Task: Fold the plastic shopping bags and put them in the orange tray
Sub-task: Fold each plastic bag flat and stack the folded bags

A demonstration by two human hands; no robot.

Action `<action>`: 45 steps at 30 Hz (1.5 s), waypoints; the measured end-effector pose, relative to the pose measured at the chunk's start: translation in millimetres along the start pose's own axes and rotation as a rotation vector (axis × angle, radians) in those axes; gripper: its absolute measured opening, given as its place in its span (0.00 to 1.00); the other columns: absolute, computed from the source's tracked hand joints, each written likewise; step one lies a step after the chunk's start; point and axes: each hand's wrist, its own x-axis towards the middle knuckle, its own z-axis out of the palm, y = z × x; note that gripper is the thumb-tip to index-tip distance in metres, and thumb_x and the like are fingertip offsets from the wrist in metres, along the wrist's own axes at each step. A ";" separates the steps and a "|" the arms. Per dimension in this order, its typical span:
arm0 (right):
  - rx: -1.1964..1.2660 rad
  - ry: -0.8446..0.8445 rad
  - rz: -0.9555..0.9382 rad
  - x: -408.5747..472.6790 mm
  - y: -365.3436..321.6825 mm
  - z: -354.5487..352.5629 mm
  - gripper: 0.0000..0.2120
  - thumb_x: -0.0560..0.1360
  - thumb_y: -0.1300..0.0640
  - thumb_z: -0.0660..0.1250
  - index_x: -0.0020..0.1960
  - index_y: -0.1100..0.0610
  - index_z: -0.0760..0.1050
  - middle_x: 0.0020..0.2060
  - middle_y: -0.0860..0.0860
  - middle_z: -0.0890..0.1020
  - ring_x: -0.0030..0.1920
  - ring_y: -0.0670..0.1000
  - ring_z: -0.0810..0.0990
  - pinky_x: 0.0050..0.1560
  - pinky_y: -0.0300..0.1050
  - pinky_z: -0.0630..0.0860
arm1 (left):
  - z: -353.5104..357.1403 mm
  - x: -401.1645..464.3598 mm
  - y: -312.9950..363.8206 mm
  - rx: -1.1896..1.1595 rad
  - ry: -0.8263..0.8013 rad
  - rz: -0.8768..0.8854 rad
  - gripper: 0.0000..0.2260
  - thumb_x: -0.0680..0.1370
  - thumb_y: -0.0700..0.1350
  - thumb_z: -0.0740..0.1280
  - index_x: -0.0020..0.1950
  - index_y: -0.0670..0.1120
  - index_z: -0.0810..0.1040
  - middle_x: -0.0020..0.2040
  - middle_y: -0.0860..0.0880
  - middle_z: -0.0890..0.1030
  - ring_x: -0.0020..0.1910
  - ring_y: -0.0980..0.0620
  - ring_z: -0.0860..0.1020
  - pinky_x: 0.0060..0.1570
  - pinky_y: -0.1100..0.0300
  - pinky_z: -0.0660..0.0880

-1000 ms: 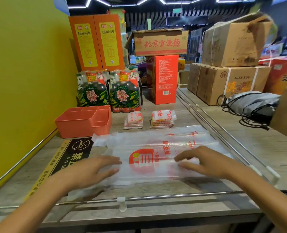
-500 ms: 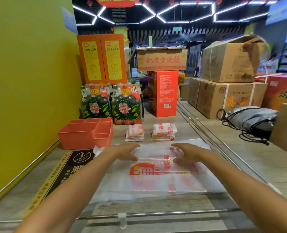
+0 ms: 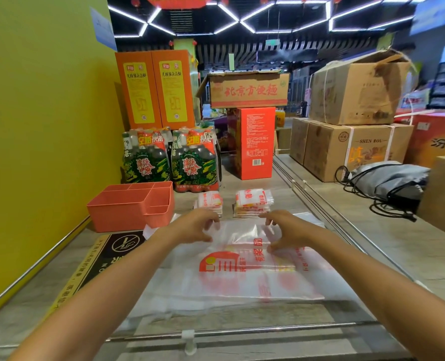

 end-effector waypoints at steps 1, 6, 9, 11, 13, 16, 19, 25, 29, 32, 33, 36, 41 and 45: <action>-0.014 0.010 -0.003 -0.5 -0.7 -2.9 0.48 0.65 0.42 0.81 0.78 0.46 0.61 0.71 0.46 0.68 0.69 0.50 0.66 0.71 0.49 0.69 | -4.2 -2.8 1.8 0.014 0.015 0.023 0.12 0.72 0.45 0.78 0.51 0.52 0.78 0.43 0.55 0.75 0.43 0.51 0.74 0.42 0.56 0.73; -0.076 0.111 -0.062 -8.1 -5.6 -13.0 0.31 0.69 0.48 0.79 0.69 0.50 0.75 0.66 0.46 0.74 0.68 0.50 0.71 0.62 0.45 0.72 | -20.0 -23.7 7.6 0.134 0.086 0.114 0.07 0.75 0.45 0.75 0.49 0.48 0.79 0.46 0.55 0.77 0.45 0.54 0.75 0.44 0.56 0.75; -0.183 0.217 -0.140 -22.5 -6.3 -16.2 0.13 0.75 0.52 0.74 0.59 0.49 0.81 0.52 0.41 0.78 0.55 0.46 0.78 0.42 0.34 0.68 | -26.8 -42.8 1.9 0.265 0.081 0.102 0.07 0.77 0.46 0.73 0.54 0.52 0.80 0.51 0.58 0.79 0.48 0.60 0.75 0.45 0.59 0.78; -0.202 0.260 -0.194 -34.0 -3.6 -16.8 0.10 0.78 0.54 0.72 0.58 0.48 0.82 0.55 0.40 0.80 0.51 0.42 0.78 0.41 0.28 0.65 | -28.1 -57.7 -6.3 0.304 0.064 0.086 0.08 0.77 0.46 0.72 0.55 0.54 0.81 0.52 0.60 0.80 0.48 0.62 0.75 0.47 0.63 0.78; -0.209 0.263 -0.227 -45.6 -1.8 -14.5 0.10 0.79 0.54 0.70 0.60 0.48 0.82 0.58 0.41 0.82 0.53 0.42 0.80 0.47 0.29 0.69 | -27.8 -75.0 -12.9 0.342 0.018 0.060 0.09 0.79 0.46 0.70 0.57 0.55 0.81 0.54 0.60 0.81 0.49 0.63 0.76 0.49 0.67 0.75; -0.202 0.192 -0.226 -61.7 1.9 -4.4 0.13 0.81 0.56 0.66 0.65 0.47 0.80 0.62 0.42 0.82 0.59 0.44 0.81 0.60 0.38 0.75 | -21.5 -102.2 -26.1 0.378 -0.054 -0.002 0.12 0.81 0.46 0.67 0.63 0.56 0.79 0.60 0.61 0.81 0.56 0.61 0.78 0.52 0.66 0.74; -0.136 0.030 -0.257 -76.5 5.9 6.6 0.13 0.83 0.49 0.63 0.66 0.45 0.78 0.64 0.42 0.81 0.60 0.45 0.80 0.61 0.48 0.78 | -14.2 -124.1 -40.0 0.342 -0.165 -0.064 0.13 0.82 0.51 0.64 0.66 0.61 0.76 0.64 0.62 0.79 0.61 0.58 0.78 0.58 0.60 0.75; -0.052 -0.153 -0.157 -92.8 -18.2 7.9 0.31 0.79 0.31 0.52 0.78 0.43 0.62 0.78 0.41 0.63 0.76 0.44 0.63 0.78 0.48 0.59 | -17.8 -131.7 -14.0 0.324 -0.212 -0.122 0.25 0.82 0.64 0.53 0.79 0.59 0.62 0.79 0.59 0.61 0.78 0.56 0.58 0.77 0.55 0.57; 0.019 -0.150 -0.246 -95.2 -64.5 20.3 0.35 0.79 0.30 0.51 0.82 0.42 0.50 0.81 0.40 0.50 0.80 0.42 0.49 0.78 0.45 0.48 | 0.1 -114.9 40.8 0.122 -0.193 0.016 0.31 0.82 0.66 0.53 0.82 0.57 0.51 0.82 0.58 0.51 0.80 0.59 0.48 0.76 0.61 0.44; 0.002 -0.246 -0.232 -92.8 -86.7 36.4 0.37 0.80 0.30 0.50 0.82 0.44 0.43 0.81 0.42 0.44 0.80 0.43 0.41 0.80 0.49 0.42 | 27.2 -103.3 70.9 0.016 -0.320 0.054 0.37 0.80 0.70 0.52 0.83 0.54 0.43 0.83 0.55 0.44 0.81 0.57 0.42 0.78 0.57 0.42; -0.030 -0.296 -0.208 -93.0 -88.8 40.3 0.37 0.80 0.30 0.48 0.82 0.45 0.42 0.81 0.43 0.42 0.80 0.44 0.40 0.80 0.50 0.40 | 36.5 -102.0 72.8 0.022 -0.372 0.040 0.39 0.79 0.72 0.51 0.82 0.55 0.40 0.82 0.55 0.40 0.80 0.56 0.39 0.79 0.54 0.41; -0.087 -0.376 -0.128 -99.4 -76.5 43.1 0.37 0.80 0.30 0.44 0.82 0.47 0.38 0.81 0.44 0.38 0.79 0.45 0.34 0.79 0.51 0.36 | 52.9 -103.6 67.9 0.052 -0.445 -0.007 0.42 0.78 0.74 0.50 0.82 0.54 0.36 0.80 0.56 0.32 0.78 0.58 0.31 0.79 0.50 0.38; -0.087 -0.394 0.062 -127.1 -24.2 21.3 0.51 0.66 0.19 0.34 0.81 0.45 0.35 0.80 0.46 0.35 0.79 0.50 0.33 0.79 0.54 0.36 | 49.7 -104.3 64.1 0.020 -0.444 -0.002 0.40 0.78 0.72 0.52 0.82 0.55 0.37 0.80 0.57 0.33 0.78 0.59 0.31 0.79 0.51 0.38; -0.124 -0.390 0.175 -141.5 4.1 13.2 0.70 0.45 0.13 0.25 0.81 0.46 0.36 0.81 0.48 0.36 0.80 0.49 0.35 0.79 0.54 0.36 | 50.0 -105.2 64.8 0.002 -0.427 -0.006 0.40 0.78 0.72 0.51 0.82 0.55 0.38 0.81 0.57 0.34 0.78 0.59 0.33 0.79 0.53 0.38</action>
